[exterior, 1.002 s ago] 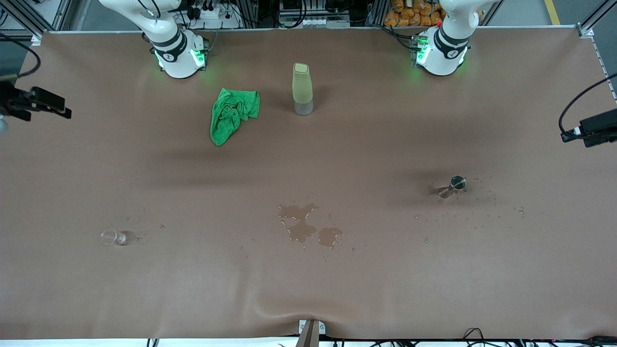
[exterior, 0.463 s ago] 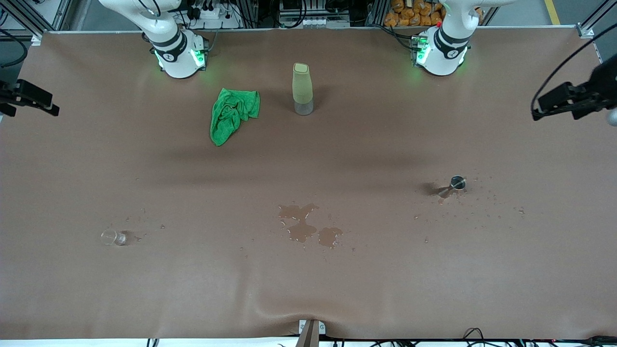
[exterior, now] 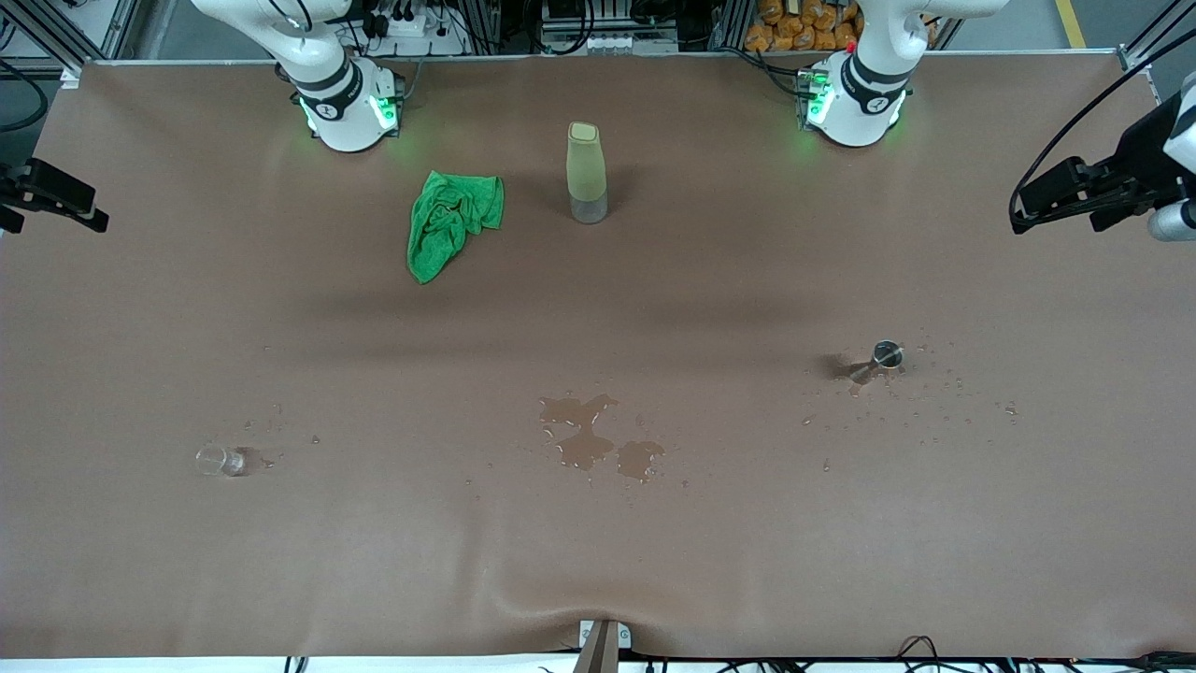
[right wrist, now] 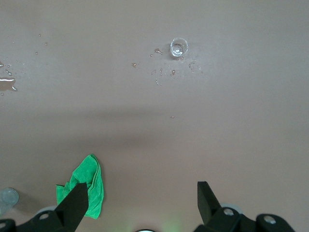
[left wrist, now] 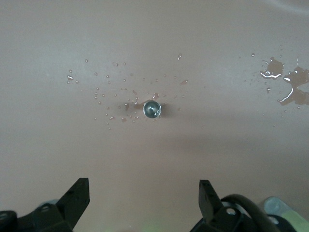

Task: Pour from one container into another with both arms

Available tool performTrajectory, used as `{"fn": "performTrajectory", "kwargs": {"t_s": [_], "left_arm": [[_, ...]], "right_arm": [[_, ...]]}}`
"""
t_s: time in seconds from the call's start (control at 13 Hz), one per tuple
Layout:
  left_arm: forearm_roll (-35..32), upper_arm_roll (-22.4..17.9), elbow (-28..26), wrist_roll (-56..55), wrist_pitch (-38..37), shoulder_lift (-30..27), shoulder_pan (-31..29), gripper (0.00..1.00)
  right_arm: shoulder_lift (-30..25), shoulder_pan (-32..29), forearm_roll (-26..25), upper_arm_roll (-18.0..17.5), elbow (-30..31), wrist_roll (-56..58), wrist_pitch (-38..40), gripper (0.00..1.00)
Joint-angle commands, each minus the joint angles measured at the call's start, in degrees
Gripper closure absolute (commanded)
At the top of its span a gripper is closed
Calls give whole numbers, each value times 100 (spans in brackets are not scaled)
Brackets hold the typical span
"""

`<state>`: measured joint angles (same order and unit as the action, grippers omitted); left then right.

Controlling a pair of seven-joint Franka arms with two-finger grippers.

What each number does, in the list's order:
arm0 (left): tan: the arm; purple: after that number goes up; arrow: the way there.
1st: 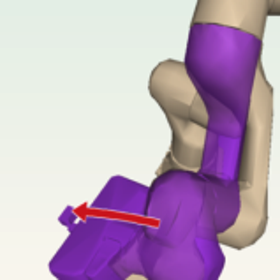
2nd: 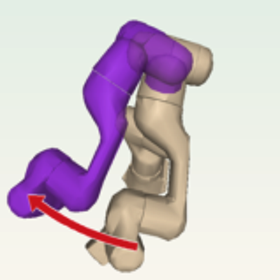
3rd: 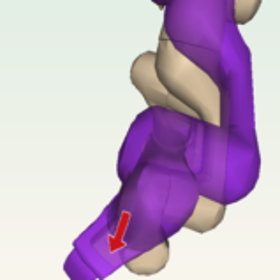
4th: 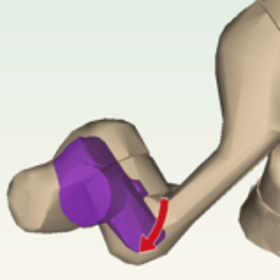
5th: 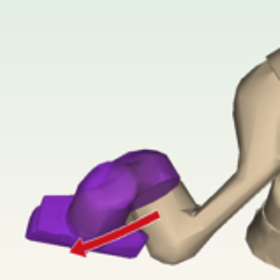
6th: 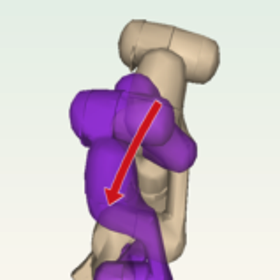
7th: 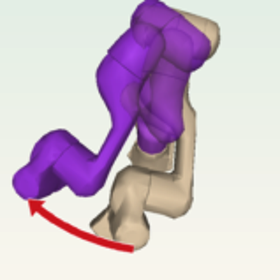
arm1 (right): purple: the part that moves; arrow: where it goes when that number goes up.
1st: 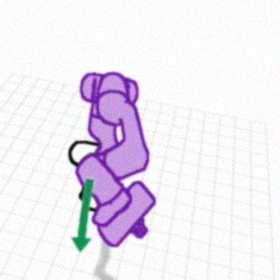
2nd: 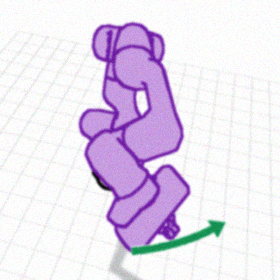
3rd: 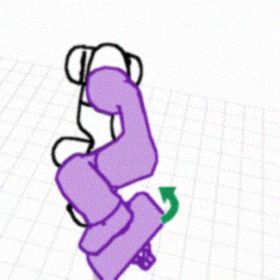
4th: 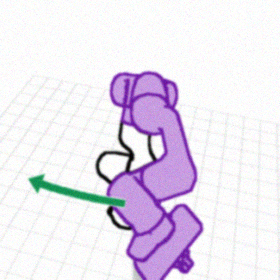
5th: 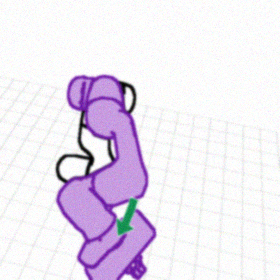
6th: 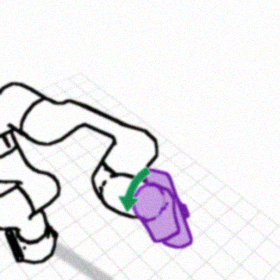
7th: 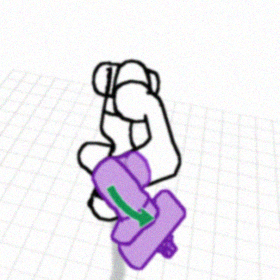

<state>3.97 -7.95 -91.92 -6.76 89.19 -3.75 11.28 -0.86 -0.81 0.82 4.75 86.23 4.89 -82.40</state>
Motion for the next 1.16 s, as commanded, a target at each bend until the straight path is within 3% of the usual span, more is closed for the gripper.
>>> {"fn": "performTrajectory", "kwargs": {"t_s": [0.0, 0.23, 1.08], "left_arm": [[-204, 302, 7, -10, 203, 40, -187, 0], [-230, 575, 7, 226, 327, 49, -555, 0], [-274, 575, 104, 193, 283, 85, -468, 0]], "right_arm": [[16, 73, -73, 53, -80, -67, 57, 0], [16, 81, -73, 44, -71, -67, 57, 0], [42, 73, -29, 53, -71, -67, 31, 0]]}}
